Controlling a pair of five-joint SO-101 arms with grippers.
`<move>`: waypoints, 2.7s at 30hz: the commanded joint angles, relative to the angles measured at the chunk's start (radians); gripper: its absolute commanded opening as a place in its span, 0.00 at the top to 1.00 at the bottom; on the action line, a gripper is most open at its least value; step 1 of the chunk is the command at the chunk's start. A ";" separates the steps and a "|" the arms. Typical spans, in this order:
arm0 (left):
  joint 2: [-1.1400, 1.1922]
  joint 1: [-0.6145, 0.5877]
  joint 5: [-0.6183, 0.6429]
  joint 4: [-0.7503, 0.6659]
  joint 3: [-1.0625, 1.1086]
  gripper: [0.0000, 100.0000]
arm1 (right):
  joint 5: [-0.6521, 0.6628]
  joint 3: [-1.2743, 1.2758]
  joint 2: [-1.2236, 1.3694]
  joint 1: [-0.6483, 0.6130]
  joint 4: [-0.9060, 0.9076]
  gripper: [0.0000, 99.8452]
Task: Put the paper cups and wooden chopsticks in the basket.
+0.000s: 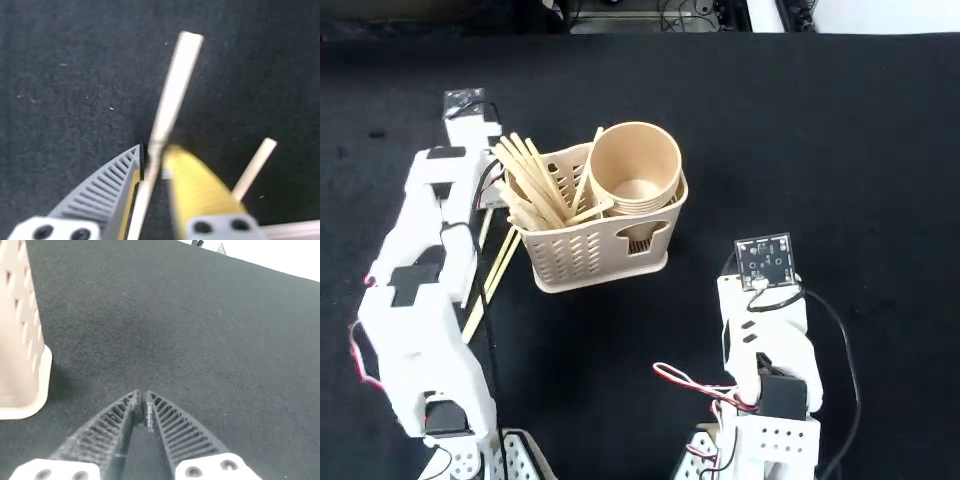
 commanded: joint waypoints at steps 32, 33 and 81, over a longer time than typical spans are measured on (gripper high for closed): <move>-1.887 -0.070 0.301 -0.302 0.507 0.97 | 0.008 -0.005 -0.065 -0.012 0.003 0.98; -1.972 -0.019 0.296 -0.347 0.573 0.97 | 0.008 -0.005 -0.065 -0.012 0.003 0.98; -1.857 0.223 0.324 -0.493 1.098 0.83 | 0.009 -0.005 -0.065 -0.012 0.000 0.98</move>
